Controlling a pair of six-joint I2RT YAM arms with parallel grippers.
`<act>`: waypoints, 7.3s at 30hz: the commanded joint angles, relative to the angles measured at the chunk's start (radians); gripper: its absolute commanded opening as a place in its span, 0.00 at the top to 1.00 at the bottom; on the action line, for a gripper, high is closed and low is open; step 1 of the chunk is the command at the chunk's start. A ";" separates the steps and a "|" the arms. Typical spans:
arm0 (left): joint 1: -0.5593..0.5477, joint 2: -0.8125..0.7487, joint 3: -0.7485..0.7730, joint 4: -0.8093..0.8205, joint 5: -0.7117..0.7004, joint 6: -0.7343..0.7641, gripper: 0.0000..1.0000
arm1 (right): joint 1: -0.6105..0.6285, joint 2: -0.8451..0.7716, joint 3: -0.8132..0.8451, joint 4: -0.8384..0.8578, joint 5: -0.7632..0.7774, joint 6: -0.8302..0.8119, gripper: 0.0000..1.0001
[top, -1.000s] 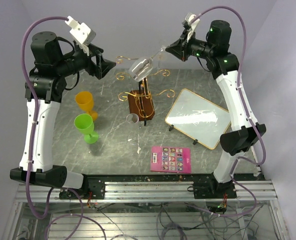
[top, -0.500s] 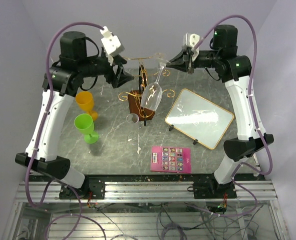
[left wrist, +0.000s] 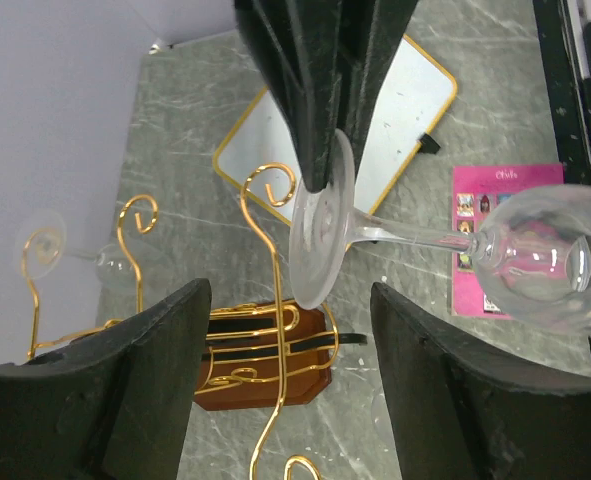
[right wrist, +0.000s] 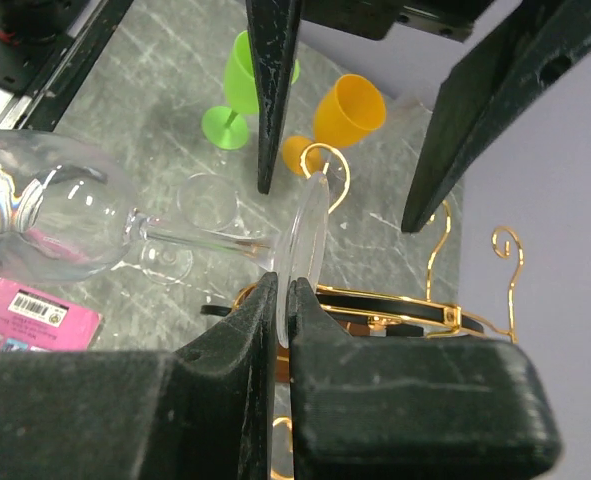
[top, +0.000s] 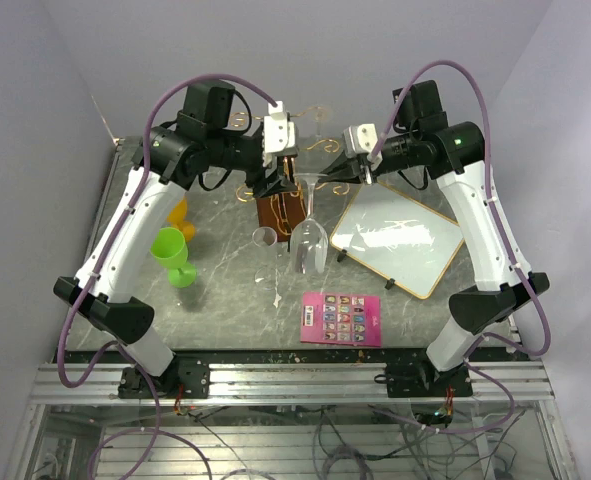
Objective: Place the wine glass upside down on the wine glass rack
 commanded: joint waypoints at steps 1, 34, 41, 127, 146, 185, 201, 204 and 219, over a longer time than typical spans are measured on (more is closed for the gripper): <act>-0.038 0.004 -0.001 -0.065 0.010 0.163 0.28 | 0.011 -0.036 -0.030 -0.073 -0.017 -0.116 1.00; -0.088 -0.002 -0.088 -0.098 0.061 0.328 0.93 | 0.018 -0.029 -0.102 -0.052 -0.007 -0.168 0.92; -0.086 -0.019 -0.051 -0.163 -0.036 0.435 0.93 | 0.018 -0.038 -0.105 -0.026 0.036 -0.115 0.58; 0.125 0.238 -0.191 0.718 -0.920 0.505 0.93 | -0.148 -0.216 -0.129 0.084 0.206 0.202 0.34; 0.119 0.393 0.022 0.684 -1.072 0.412 0.93 | -0.155 -0.219 -0.138 0.084 0.194 0.200 0.34; 0.139 0.340 -0.045 0.602 -1.129 0.451 0.93 | -0.167 -0.232 -0.168 0.079 0.170 0.184 0.34; 0.138 0.317 -0.050 0.506 -1.020 0.450 0.93 | -0.172 -0.241 -0.177 0.082 0.167 0.184 0.34; 0.139 0.322 -0.047 0.501 -1.012 0.448 0.93 | -0.174 -0.244 -0.180 0.082 0.167 0.182 0.33; 0.138 0.362 -0.021 0.469 -0.945 0.414 0.93 | -0.177 -0.243 -0.184 0.079 0.172 0.176 0.33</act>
